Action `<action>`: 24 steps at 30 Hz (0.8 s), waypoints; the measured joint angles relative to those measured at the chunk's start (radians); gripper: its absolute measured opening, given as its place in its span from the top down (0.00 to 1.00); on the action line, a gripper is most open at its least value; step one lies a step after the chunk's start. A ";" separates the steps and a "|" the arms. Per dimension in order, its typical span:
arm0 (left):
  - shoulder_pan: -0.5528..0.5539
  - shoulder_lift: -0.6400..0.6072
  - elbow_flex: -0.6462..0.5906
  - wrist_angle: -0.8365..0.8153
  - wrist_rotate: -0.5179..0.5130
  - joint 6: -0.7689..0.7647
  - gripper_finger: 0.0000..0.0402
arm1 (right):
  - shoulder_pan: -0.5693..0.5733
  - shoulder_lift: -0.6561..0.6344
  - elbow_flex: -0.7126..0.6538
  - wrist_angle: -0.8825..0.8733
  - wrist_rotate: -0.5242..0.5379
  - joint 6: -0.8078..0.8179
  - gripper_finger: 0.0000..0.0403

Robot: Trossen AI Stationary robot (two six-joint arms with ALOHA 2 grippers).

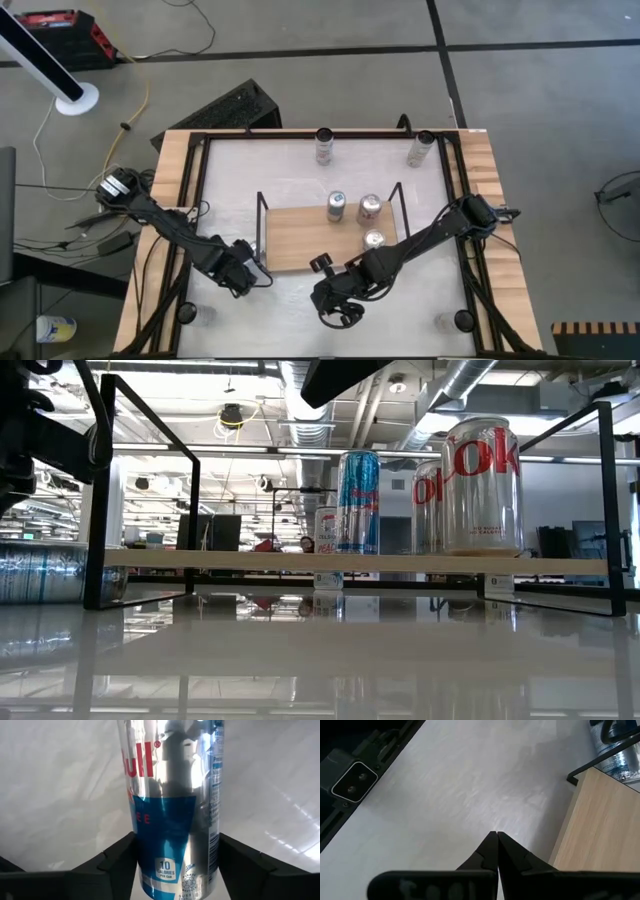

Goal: Place canned beverage on shelf
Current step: Put the blue soda can on the shelf aligned with the other blue soda can

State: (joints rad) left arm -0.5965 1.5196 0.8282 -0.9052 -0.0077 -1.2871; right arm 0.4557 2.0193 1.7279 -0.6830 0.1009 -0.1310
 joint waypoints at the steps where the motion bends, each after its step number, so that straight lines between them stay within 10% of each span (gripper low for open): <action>1: -0.002 -0.001 -0.001 0.001 0.002 0.005 0.46 | 0.000 0.000 0.000 0.000 0.000 0.000 0.94; 24: -0.063 -0.586 -0.007 -0.216 -0.180 -0.182 0.49 | 0.000 -0.007 0.000 -0.040 0.002 -0.051 0.94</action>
State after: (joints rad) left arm -0.6594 0.9333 0.8207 -1.1211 -0.1872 -1.4693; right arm 0.4557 2.0119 1.7283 -0.7228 0.1024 -0.1817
